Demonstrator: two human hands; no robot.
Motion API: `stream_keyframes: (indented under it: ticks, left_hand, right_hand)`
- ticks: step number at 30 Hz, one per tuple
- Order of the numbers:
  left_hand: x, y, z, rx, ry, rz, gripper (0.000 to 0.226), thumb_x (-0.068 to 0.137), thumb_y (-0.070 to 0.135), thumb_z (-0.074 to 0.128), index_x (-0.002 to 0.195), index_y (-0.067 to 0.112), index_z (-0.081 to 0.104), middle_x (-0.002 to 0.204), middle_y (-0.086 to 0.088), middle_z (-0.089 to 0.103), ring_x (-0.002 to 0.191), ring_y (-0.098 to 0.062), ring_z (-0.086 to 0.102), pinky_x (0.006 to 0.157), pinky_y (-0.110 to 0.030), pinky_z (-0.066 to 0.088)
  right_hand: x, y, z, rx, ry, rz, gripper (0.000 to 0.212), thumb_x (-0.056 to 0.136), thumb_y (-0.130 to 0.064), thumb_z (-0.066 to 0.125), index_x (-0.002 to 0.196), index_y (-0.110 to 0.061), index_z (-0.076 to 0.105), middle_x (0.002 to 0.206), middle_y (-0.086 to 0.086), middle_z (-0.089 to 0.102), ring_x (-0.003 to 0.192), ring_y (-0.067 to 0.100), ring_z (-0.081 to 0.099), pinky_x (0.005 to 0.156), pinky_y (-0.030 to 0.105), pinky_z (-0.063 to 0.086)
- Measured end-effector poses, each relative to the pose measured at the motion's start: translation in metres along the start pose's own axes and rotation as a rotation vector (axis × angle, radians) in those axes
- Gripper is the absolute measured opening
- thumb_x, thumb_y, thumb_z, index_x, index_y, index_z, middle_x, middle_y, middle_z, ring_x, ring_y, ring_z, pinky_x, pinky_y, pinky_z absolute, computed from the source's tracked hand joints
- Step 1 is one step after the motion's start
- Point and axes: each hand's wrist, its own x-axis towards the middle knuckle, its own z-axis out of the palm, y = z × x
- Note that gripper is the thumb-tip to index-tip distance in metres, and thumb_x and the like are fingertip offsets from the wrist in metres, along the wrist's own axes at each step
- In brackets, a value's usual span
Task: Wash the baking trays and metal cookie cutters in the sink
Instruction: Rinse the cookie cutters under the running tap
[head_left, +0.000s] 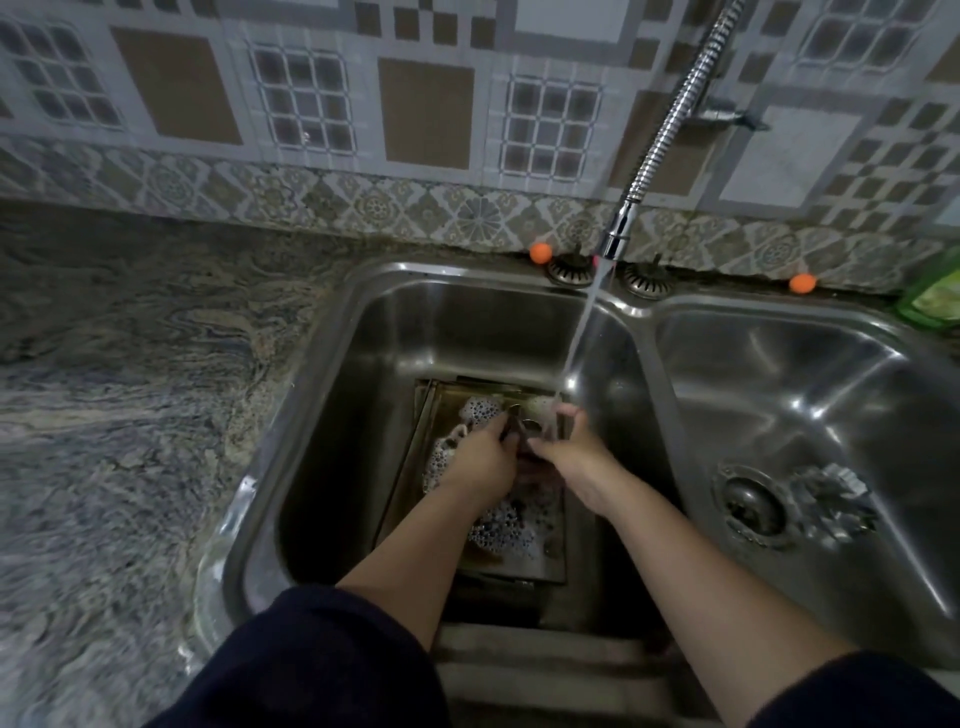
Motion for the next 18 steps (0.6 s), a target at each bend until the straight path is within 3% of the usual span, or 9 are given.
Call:
stream_keyframes:
  ticks: [2,3,7,10,13,15,18]
  left_hand:
    - [0.001,0.012,0.000,-0.303,0.010,-0.076,0.040,0.101,0.020,0.043,0.140,0.013,0.045,0.123,-0.009,0.060,0.102,-0.020,0.059,0.082,-0.022,0.046]
    - [0.002,0.014,0.001,-0.420,0.011,-0.123,0.040,0.100,0.019,0.046,0.139,0.013,0.046,0.118,-0.008,0.061,0.098,-0.019,0.061,0.082,-0.025,0.051]
    - [0.005,0.017,0.006,-0.686,0.017,-0.247,0.047,0.093,0.009,0.057,0.138,0.016,0.047,0.120,-0.011,0.065,0.099,-0.025,0.067,0.086,-0.041,0.057]
    - [0.003,0.021,0.009,-0.804,0.004,-0.269,0.037,0.091,0.002,0.058,0.123,0.021,0.058,0.109,-0.011,0.068,0.088,-0.027,0.070,0.076,-0.040,0.060]
    - [0.002,0.022,0.012,-0.913,-0.025,-0.295,0.045,0.090,-0.001,0.057,0.133,0.009,0.051,0.110,-0.017,0.068,0.082,-0.028,0.072,0.071,-0.039,0.061]
    - [-0.001,0.025,0.011,-0.975,-0.054,-0.306,0.045,0.091,-0.003,0.056,0.135,0.008,0.048,0.110,-0.019,0.067,0.081,-0.029,0.072,0.067,-0.039,0.061]
    - [-0.004,0.028,0.007,-0.938,-0.053,-0.294,0.046,0.091,-0.003,0.056,0.134,0.010,0.049,0.112,-0.016,0.066,0.077,-0.023,0.070,0.053,-0.026,0.058]
  right_hand:
    - [-0.007,-0.003,-0.005,0.021,-0.029,0.036,0.041,0.086,-0.020,0.069,0.123,-0.020,0.051,0.117,0.005,0.061,0.104,0.023,0.063,0.094,0.044,0.052]
    - [-0.010,-0.003,-0.008,0.011,-0.045,0.032,0.043,0.086,-0.022,0.068,0.126,-0.018,0.052,0.117,0.007,0.064,0.104,0.023,0.064,0.095,0.044,0.051]
    - [-0.024,-0.006,-0.022,0.031,-0.092,-0.050,0.030,0.089,-0.012,0.066,0.115,-0.021,0.055,0.107,0.006,0.067,0.097,0.019,0.067,0.092,0.037,0.054]
    - [-0.032,-0.006,-0.026,0.005,-0.074,-0.088,0.029,0.088,-0.010,0.067,0.114,-0.018,0.057,0.108,0.007,0.067,0.097,0.020,0.067,0.091,0.040,0.055]
    - [-0.038,-0.007,-0.030,0.013,-0.073,-0.090,0.030,0.088,-0.009,0.066,0.115,-0.018,0.057,0.106,0.008,0.067,0.096,0.020,0.067,0.089,0.039,0.055]
    - [-0.042,-0.009,-0.033,0.015,-0.084,-0.093,0.031,0.089,-0.007,0.065,0.117,-0.018,0.056,0.105,0.008,0.066,0.095,0.019,0.066,0.082,0.032,0.057]
    - [-0.043,-0.007,-0.037,0.021,-0.090,-0.087,0.030,0.090,-0.005,0.062,0.118,-0.013,0.056,0.101,0.009,0.066,0.084,0.015,0.067,0.059,0.019,0.053]
